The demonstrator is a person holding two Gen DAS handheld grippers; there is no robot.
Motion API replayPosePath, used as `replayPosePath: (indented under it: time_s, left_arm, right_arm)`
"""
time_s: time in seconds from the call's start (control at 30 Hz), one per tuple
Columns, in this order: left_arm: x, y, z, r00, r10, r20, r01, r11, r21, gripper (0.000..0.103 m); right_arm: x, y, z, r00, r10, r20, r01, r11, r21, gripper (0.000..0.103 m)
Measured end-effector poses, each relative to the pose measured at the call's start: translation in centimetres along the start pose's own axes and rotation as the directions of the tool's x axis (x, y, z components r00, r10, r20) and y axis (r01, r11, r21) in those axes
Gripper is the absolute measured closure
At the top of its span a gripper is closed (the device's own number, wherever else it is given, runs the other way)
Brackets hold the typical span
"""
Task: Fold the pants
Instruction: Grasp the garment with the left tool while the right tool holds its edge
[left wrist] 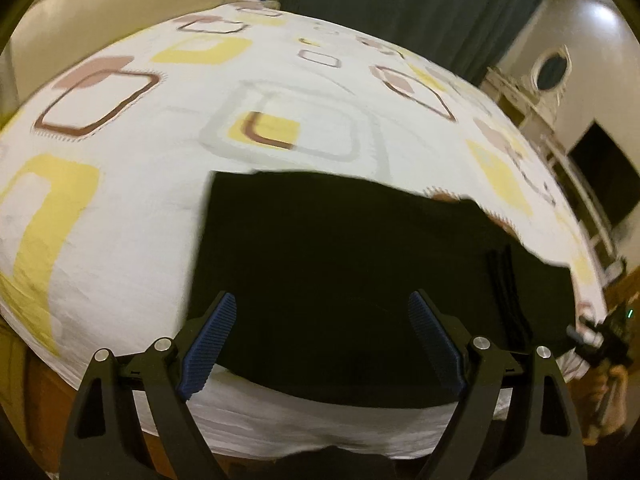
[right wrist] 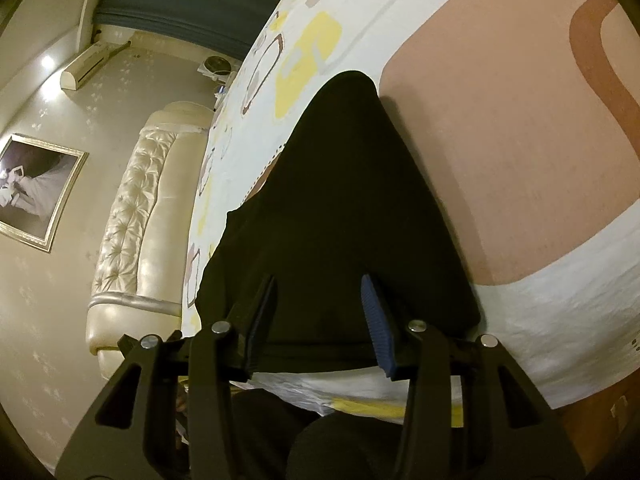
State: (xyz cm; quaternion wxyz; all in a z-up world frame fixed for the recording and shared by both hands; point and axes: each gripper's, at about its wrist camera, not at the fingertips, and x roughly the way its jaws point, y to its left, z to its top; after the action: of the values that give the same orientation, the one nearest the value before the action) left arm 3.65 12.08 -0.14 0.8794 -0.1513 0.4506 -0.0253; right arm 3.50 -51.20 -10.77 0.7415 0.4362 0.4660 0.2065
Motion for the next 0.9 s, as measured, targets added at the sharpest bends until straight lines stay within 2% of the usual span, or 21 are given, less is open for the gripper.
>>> replayPosePath:
  time_s: [0.1,0.2,0.27,0.33,0.43,0.47,0.53,0.63,0.7,0.77,0.83,0.87,0.9]
  left_arm:
    - [0.0,3.8,0.9,1.000,-0.012,0.003,0.013,0.998,-0.061,0.016]
    - [1.6,8.0,1.2,0.994,-0.098,-0.054,0.088,0.983,-0.163,0.016]
    - [3.0,9.9,1.0,0.982,-0.160,-0.096,0.136,0.965,-0.222,0.018]
    - [3.6,10.5,1.0,0.973,-0.208,-0.096,0.181,0.955,-0.234,0.018]
    - [4.4,10.3,1.4,0.936,-0.339,-0.097,0.307,0.918,-0.252,0.018]
    - [5.0,10.1,1.6,0.923,-0.369,-0.106,0.331,0.906,-0.265,0.018]
    - [5.7,9.5,1.8,0.910,-0.396,-0.122,0.355,0.897,-0.262,0.018]
    - [6.8,8.6,2.4,0.906,-0.402,-0.133,0.363,0.899,-0.245,0.018]
    - [7.4,8.0,2.8,0.907,-0.399,-0.136,0.362,0.902,-0.233,0.018]
    - [7.9,7.4,3.3,0.908,-0.394,-0.141,0.356,0.905,-0.231,0.025]
    - [8.6,7.2,3.6,0.909,-0.383,-0.164,0.339,0.908,-0.246,0.066]
    - [9.1,7.3,3.6,0.915,-0.362,-0.180,0.309,0.913,-0.266,0.070]
    - [9.1,7.5,3.6,0.913,-0.367,-0.177,0.311,0.908,-0.280,0.076]
  right_arm:
    - [-0.1,-0.4,0.0,1.000,0.017,0.001,-0.017,1.000,0.011,0.059]
    - [0.3,-0.2,0.0,1.000,0.027,0.003,-0.027,0.999,0.021,0.059]
    - [0.2,-0.4,0.0,1.000,0.029,0.004,-0.029,0.999,0.020,0.059]
    - [0.2,-0.4,-0.1,1.000,0.030,0.007,-0.030,0.999,0.025,0.059]
    - [0.2,-0.6,-0.1,0.999,0.037,0.013,-0.037,0.999,0.033,0.059]
    - [0.2,-0.6,-0.2,0.999,0.040,0.015,-0.040,0.998,0.037,0.059]
    - [0.2,-0.7,-0.2,0.999,0.044,0.019,-0.045,0.998,0.041,0.059]
    - [0.3,-0.6,-0.2,0.999,0.043,0.021,-0.044,0.998,0.040,0.058]
    - [0.3,-0.7,-0.1,0.998,0.050,0.024,-0.051,0.998,0.040,0.053]
    - [0.2,-0.8,-0.1,0.997,0.065,0.032,-0.066,0.997,0.043,0.050]
    - [0.3,-0.7,-0.2,0.998,0.058,0.033,-0.059,0.998,0.035,0.049]
    - [0.3,-0.6,-0.2,0.998,0.055,0.034,-0.056,0.998,0.030,0.048]
    - [0.3,-0.6,-0.1,0.998,0.054,0.035,-0.055,0.998,0.026,0.046]
